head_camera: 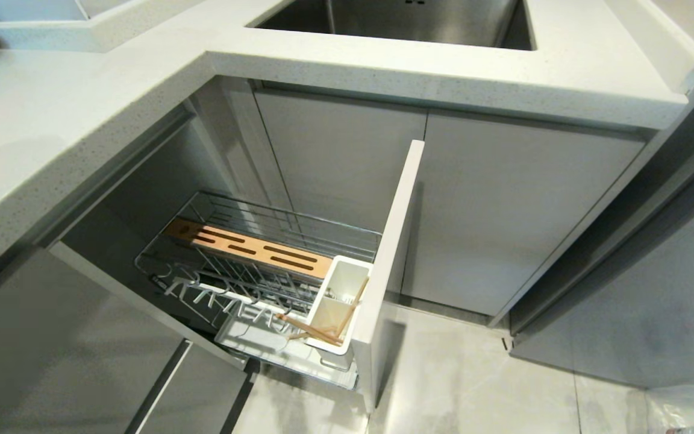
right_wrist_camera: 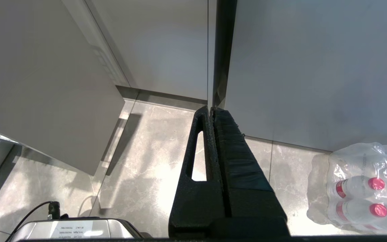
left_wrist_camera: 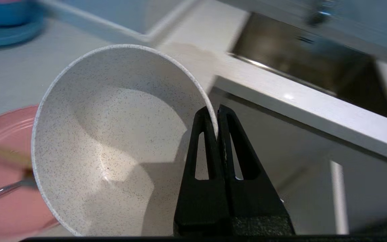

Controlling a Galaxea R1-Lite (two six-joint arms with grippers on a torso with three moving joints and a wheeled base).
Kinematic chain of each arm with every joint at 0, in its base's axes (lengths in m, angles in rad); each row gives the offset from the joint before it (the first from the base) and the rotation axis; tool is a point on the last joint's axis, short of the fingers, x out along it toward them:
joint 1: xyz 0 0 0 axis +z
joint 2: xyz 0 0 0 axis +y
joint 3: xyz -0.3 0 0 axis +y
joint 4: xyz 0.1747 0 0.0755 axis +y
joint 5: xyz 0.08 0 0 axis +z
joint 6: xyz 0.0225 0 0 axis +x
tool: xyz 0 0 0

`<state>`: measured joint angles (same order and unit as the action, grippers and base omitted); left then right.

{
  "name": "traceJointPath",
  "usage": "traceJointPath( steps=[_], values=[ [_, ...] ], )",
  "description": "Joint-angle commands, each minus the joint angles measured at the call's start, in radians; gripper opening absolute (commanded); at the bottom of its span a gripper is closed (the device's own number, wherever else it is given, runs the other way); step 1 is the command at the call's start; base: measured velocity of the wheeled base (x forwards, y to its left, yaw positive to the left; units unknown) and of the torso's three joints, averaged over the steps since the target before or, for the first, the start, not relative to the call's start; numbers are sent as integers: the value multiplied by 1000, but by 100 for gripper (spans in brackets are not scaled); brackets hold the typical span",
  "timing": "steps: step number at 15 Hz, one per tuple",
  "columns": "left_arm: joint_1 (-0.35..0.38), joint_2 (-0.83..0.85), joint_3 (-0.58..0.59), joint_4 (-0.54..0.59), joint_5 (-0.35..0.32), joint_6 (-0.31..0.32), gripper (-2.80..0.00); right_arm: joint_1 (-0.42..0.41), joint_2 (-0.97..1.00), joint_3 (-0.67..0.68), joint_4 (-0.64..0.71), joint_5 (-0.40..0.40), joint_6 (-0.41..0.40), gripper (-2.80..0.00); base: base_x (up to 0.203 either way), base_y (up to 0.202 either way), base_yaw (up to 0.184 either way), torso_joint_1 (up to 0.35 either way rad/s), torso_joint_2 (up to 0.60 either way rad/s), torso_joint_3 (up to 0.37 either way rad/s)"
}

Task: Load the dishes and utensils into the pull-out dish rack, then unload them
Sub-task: Pick up the bowl and place it in the cupboard

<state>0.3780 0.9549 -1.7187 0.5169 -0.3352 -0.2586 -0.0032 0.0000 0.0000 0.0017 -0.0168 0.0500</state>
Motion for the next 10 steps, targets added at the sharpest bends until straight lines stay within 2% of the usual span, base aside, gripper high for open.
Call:
traceJointPath(
  steps=[1,3,5,7,8,10],
  values=[
    [-159,21,-1,-7,15,12,-280,0,0,2,0,0,1,-280,0,0,0,0,0,0],
    [-322,46,27,-71,79,25,-280,0,0,2,0,0,1,-280,0,0,0,0,0,0],
    [-468,54,143,-177,148,28,-280,0,0,2,0,0,1,-280,0,0,0,0,0,0],
    [-573,60,290,-389,212,13,-280,0,0,2,0,0,1,-280,0,0,0,0,0,0],
    [-630,63,348,-518,232,-20,-280,0,0,2,0,0,1,-280,0,0,0,0,0,0],
    [-729,81,443,-694,263,-135,-280,0,0,2,0,0,1,-280,0,0,0,0,0,0]
  ],
)
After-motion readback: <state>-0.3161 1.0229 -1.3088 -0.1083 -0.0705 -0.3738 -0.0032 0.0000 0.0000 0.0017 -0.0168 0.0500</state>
